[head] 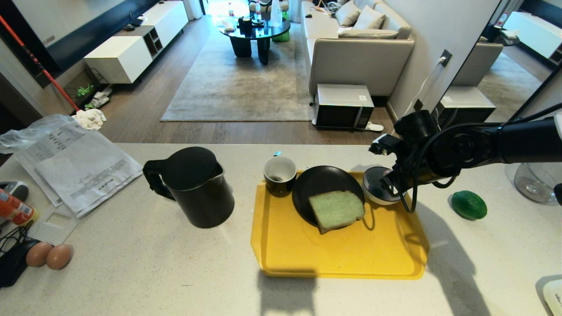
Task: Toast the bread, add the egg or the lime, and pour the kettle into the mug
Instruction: Put the egg in the bowl
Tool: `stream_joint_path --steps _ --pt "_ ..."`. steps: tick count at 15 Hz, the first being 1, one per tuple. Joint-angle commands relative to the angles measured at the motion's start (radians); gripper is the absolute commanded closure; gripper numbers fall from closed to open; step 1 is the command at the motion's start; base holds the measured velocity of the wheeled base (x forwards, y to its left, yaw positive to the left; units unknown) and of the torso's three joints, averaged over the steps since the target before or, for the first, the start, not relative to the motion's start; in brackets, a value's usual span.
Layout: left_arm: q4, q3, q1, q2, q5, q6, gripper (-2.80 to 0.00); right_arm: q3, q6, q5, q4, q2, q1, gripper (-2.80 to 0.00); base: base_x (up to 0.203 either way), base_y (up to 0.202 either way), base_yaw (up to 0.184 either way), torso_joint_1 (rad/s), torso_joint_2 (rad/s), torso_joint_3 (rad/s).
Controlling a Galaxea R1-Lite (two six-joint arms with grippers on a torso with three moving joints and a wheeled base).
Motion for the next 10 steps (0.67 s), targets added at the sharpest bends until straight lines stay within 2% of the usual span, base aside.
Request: stream_joint_path --steps 1,10 --pt "-0.001 0.017 0.000 -0.002 0.000 0.000 0.00 -0.013 -0.003 -0.003 0.003 0.024 0.000 0.00 0.000 0.000 0.000 0.000 0.00 0.000" --pt "-0.001 0.017 0.000 -0.002 0.000 0.000 0.00 -0.049 -0.003 -0.024 0.003 0.077 0.000 0.00 0.000 0.000 0.000 0.000 0.00 0.000"
